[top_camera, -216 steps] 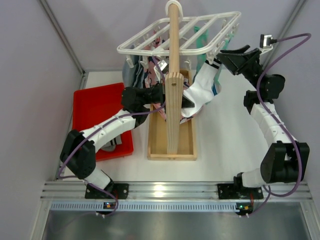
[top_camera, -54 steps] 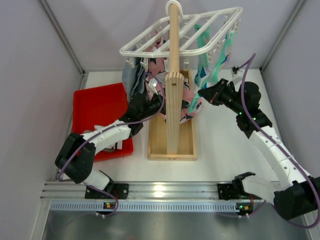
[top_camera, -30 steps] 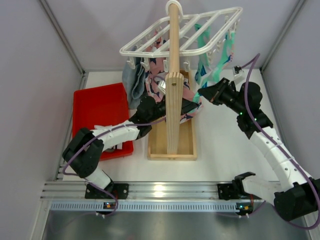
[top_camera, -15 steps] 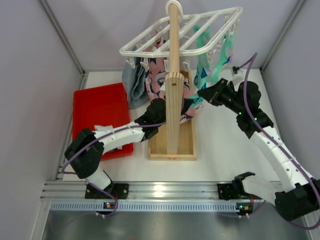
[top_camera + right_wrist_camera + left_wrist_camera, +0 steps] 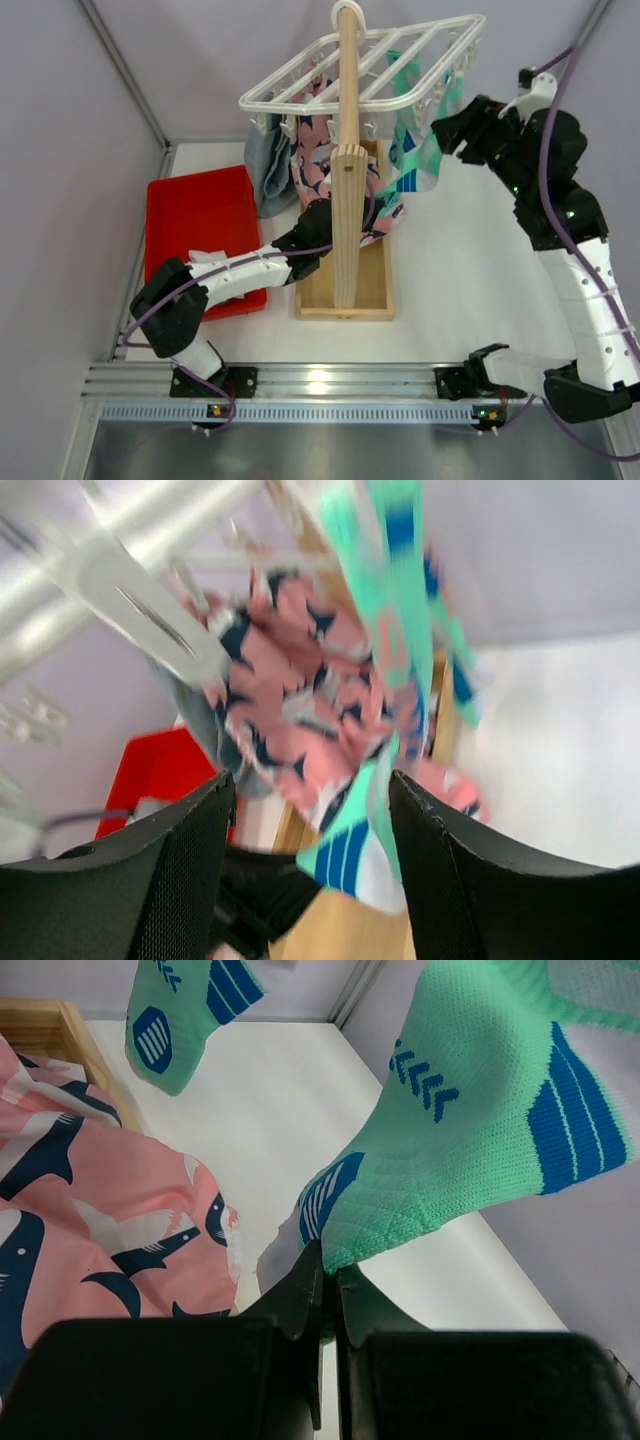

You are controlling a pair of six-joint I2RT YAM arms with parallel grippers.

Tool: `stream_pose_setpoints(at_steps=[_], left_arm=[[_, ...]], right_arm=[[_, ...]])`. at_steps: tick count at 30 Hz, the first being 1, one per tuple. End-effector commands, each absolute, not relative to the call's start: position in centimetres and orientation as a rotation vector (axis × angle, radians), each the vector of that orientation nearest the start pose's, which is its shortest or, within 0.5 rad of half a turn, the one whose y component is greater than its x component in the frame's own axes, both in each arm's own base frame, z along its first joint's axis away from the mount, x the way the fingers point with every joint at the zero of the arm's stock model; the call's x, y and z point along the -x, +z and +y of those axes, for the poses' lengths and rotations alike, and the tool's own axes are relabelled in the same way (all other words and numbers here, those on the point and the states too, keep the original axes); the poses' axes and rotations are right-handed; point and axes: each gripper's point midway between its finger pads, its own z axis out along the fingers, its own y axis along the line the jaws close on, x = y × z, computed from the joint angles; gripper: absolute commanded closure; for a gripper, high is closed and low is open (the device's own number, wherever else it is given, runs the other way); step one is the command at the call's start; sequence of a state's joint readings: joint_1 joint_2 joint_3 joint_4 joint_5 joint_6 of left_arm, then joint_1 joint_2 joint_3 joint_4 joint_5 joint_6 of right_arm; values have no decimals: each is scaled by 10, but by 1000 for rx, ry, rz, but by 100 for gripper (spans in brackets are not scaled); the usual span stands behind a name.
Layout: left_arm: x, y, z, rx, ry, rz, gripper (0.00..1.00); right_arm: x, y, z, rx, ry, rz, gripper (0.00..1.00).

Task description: Remove the socks clipped to the hanger

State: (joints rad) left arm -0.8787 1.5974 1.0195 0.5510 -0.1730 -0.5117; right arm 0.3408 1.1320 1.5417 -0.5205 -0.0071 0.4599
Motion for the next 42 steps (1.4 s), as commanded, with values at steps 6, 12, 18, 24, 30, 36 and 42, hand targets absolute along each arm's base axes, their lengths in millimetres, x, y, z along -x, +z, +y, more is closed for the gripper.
stream_pose_setpoints(at_steps=[6, 12, 18, 24, 30, 36, 42], left_arm=[[-326, 282, -400, -210, -977, 1597, 100], [-326, 280, -399, -213, -968, 1602, 100], [-327, 282, -398, -223, -951, 1597, 100], [-327, 277, -398, -226, -943, 1608, 100], [-328, 272, -399, -225, -944, 1619, 100], [-327, 268, -396, -225, -936, 1626, 100], [-327, 271, -396, -224, -940, 1620, 100]], right_arm=[[-350, 530, 95, -34, 293, 1589, 41], [-371, 537, 105, 14, 289, 1557, 43], [-386, 537, 110, 22, 295, 1540, 46], [-400, 536, 116, 36, 300, 1529, 50], [-412, 529, 116, 12, 283, 1532, 60], [-414, 531, 113, -19, 282, 1498, 75], [-412, 536, 115, -17, 302, 1478, 59]])
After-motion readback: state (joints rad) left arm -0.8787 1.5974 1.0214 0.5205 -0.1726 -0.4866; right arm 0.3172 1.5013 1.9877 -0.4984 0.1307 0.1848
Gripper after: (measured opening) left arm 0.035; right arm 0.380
